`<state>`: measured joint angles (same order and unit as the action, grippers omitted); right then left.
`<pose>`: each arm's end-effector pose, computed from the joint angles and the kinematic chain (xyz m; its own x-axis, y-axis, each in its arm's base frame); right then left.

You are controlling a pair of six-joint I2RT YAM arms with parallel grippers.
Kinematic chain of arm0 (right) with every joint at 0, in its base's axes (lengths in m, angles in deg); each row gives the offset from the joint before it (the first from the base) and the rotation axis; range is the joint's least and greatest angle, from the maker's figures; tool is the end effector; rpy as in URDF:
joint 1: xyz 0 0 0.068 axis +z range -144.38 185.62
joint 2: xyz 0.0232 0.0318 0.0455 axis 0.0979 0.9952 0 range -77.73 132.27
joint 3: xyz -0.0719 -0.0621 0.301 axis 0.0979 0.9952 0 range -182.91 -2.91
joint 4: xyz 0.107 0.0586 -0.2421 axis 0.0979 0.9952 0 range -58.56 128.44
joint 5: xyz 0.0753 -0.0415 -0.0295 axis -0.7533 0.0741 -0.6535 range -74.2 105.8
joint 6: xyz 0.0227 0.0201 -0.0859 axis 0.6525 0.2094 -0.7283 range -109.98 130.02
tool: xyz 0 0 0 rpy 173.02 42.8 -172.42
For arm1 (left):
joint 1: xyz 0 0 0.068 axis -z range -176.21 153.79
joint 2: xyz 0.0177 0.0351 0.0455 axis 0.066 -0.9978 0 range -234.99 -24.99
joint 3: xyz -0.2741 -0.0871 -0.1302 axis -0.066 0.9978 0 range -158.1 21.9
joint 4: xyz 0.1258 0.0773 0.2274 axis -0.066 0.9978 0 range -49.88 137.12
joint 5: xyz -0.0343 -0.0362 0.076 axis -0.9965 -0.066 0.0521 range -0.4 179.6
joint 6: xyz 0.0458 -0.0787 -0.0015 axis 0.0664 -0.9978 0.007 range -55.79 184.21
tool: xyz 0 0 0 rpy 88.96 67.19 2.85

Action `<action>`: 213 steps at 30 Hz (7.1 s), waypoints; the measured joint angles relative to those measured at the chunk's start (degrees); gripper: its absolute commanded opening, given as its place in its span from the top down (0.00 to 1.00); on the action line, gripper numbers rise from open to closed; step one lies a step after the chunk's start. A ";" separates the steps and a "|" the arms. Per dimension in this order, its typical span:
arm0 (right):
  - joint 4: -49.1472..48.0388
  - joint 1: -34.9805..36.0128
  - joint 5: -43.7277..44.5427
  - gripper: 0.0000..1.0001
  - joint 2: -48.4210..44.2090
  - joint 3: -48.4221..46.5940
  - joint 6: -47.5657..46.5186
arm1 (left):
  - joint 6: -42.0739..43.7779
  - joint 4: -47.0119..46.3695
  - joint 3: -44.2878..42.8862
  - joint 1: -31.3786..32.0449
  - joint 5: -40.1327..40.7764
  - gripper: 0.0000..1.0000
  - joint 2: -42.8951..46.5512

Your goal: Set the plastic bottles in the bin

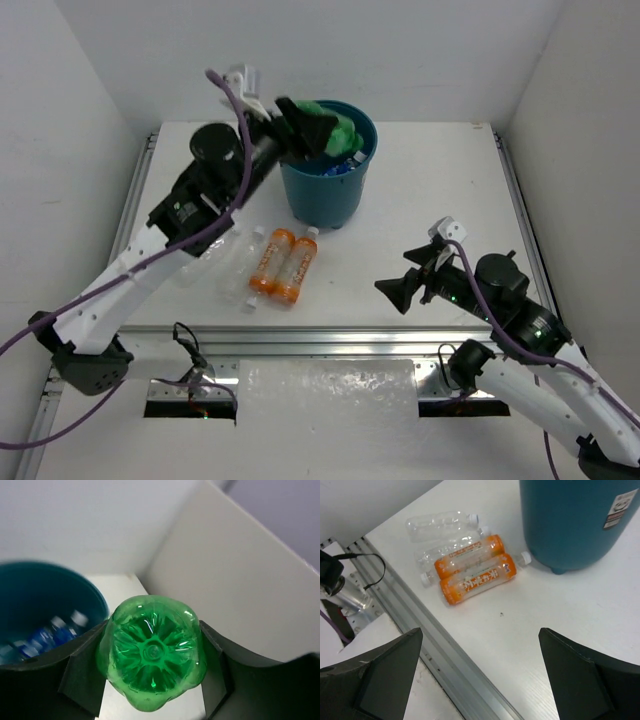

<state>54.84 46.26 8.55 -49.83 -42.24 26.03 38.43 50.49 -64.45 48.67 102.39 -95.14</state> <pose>0.0977 0.0974 0.3349 -0.3551 0.0556 -0.9332 -0.6678 0.6835 0.2948 0.2228 -0.1964 0.5478 -0.1664 -0.4326 -0.8861 0.5105 0.7310 -0.4528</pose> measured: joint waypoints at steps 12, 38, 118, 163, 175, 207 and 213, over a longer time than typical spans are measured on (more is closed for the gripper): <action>7.41 0.00 4.48 0.01 -2.62 -2.93 -0.87 | 6.29 13.62 -39.12 -13.18 5.03 0.25 -35.45; 13.03 0.00 6.49 0.01 1.75 -2.89 2.23 | 5.03 28.28 10.08 -44.39 10.21 0.00 -3.85; -44.33 1.01 -28.50 0.01 39.17 -10.21 31.17 | -18.27 -16.59 40.54 -16.68 -41.66 1.00 21.40; 1.16 -9.03 7.98 0.06 78.64 -65.29 -10.54 | -1.09 37.24 19.37 -15.82 14.60 0.00 9.46; 2.36 -9.09 8.66 0.01 55.52 -57.00 -9.70 | 2.05 34.07 23.21 -18.71 7.76 0.08 -5.77; -5.64 -9.01 -14.53 0.01 24.61 -19.89 1.51 | 5.46 27.30 30.49 -32.59 1.55 1.00 -20.28; -11.58 -7.61 -20.59 0.01 24.94 -12.46 7.08 | 2.91 28.63 29.75 -32.37 1.99 1.00 -7.89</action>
<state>43.26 38.66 -12.04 -24.89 -54.70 33.12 41.34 79.12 -34.70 16.30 104.38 -103.03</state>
